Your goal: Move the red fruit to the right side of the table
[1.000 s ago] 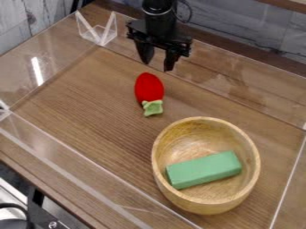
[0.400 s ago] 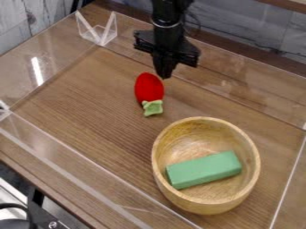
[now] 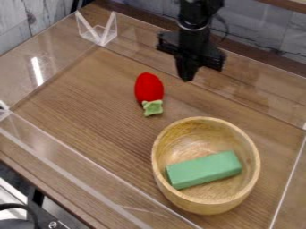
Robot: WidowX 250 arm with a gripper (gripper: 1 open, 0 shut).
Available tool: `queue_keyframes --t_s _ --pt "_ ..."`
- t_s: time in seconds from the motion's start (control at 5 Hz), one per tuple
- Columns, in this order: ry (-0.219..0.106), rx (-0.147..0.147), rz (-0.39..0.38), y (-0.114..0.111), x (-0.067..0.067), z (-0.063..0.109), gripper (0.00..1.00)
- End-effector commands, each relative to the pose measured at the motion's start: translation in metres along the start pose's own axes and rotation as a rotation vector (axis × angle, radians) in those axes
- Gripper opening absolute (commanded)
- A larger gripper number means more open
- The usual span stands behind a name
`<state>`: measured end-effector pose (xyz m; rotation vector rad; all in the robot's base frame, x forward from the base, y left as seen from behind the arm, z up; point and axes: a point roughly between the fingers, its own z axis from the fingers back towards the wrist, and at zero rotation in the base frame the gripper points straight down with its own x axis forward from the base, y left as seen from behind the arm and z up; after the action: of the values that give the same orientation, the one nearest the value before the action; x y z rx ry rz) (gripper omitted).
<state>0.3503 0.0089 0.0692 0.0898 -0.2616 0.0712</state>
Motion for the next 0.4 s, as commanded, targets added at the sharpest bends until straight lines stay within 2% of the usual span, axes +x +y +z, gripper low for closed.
queue_keyframes --t_s 0.0,0.2 --pt "-0.049 -0.004 -0.014 0.012 0.009 0.009 1.0" --pt "-0.03 0.01 0.019 0.027 -0.001 -0.003 1.0"
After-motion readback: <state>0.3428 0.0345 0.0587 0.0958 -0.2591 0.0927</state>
